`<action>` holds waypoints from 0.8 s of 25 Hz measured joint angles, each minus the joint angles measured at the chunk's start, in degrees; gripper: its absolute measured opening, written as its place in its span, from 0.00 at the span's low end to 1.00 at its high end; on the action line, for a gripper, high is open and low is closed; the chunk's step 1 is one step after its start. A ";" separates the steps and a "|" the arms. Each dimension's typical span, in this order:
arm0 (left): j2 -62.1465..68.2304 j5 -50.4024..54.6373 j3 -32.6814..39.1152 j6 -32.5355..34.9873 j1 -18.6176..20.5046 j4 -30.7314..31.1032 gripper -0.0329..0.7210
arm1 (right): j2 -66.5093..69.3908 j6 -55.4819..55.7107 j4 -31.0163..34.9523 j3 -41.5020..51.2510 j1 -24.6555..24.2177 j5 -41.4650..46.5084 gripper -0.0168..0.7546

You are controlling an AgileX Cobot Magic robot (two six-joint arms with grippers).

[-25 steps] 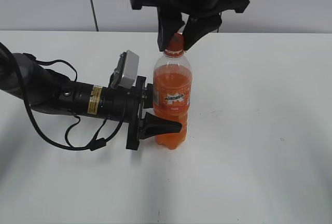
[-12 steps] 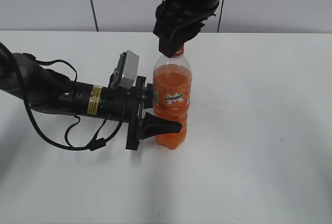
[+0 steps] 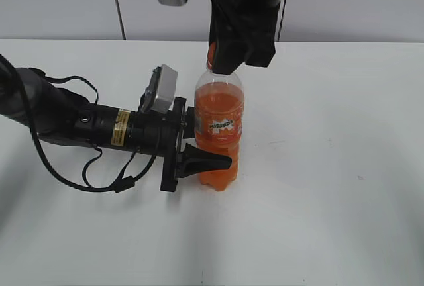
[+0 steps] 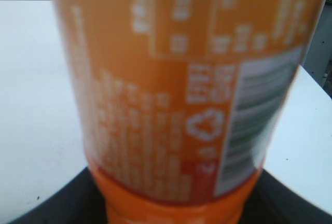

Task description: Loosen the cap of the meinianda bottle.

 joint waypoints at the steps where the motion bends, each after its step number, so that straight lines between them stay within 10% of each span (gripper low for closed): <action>1: 0.00 0.00 0.00 0.00 0.00 0.00 0.57 | 0.00 -1.99 0.00 0.00 0.00 0.00 0.38; 20: 0.00 -0.04 0.00 -0.02 0.00 0.14 0.57 | -2.24 -4.92 0.69 -0.42 0.00 0.23 0.38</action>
